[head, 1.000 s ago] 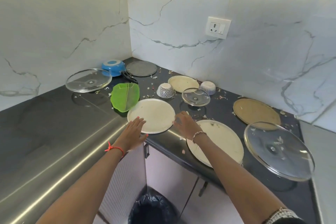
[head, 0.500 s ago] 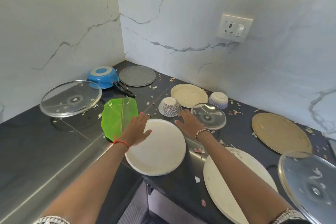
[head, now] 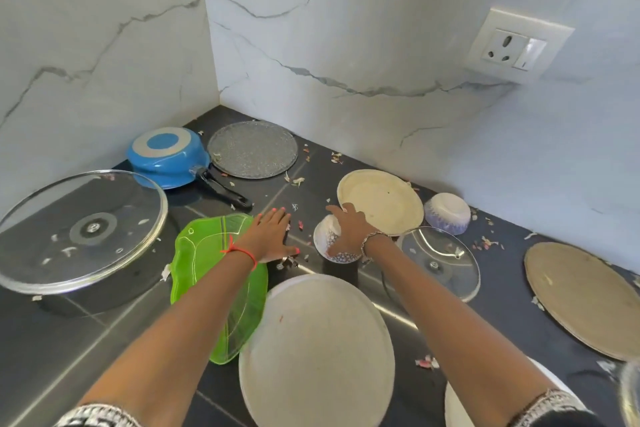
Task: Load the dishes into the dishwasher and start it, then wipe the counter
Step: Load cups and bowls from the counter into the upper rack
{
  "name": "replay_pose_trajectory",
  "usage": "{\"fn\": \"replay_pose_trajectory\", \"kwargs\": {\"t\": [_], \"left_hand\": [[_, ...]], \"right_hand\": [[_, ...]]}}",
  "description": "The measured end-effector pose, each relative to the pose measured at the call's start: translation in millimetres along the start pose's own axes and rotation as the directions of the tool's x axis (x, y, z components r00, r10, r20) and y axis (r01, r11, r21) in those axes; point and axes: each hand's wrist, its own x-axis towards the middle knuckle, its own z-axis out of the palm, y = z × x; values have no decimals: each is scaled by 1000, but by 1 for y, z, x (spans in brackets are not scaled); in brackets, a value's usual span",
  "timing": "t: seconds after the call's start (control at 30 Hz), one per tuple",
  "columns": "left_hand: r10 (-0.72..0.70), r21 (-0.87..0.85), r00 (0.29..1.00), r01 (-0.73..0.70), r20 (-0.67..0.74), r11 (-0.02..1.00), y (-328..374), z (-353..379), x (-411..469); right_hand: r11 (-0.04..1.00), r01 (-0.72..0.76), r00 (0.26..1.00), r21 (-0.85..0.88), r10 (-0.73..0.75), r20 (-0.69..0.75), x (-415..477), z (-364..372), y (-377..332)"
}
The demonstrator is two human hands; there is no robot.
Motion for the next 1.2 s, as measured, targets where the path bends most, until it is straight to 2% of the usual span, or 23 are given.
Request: {"fn": "replay_pose_trajectory", "kwargs": {"t": [0.13,0.43,0.57,0.8,1.03,1.2], "left_hand": [[33,14,999,-32,-15,999,-3,-2,6],[28,16,1000,-28,1,999,4,-7,-1],[38,3,997,-37,-60,999,18,-18,-12],[-11,19,989,14,-150,1000,64,-20,-53],[-46,-5,969,47,-244,999,129,3,-132],[-58,-19,978,55,-202,998,174,39,-195]], "right_hand": [[999,-11,999,36,10,41,8,-1,-2],[997,-1,1000,81,3,-16,-9,-6,-1],[993,14,999,115,-9,-40,-31,-13,2],[988,48,997,146,-39,-68,-109,-19,16],[984,108,990,144,-93,-104,-199,9,34],[984,135,989,116,-126,-79,-261,33,50]]}}
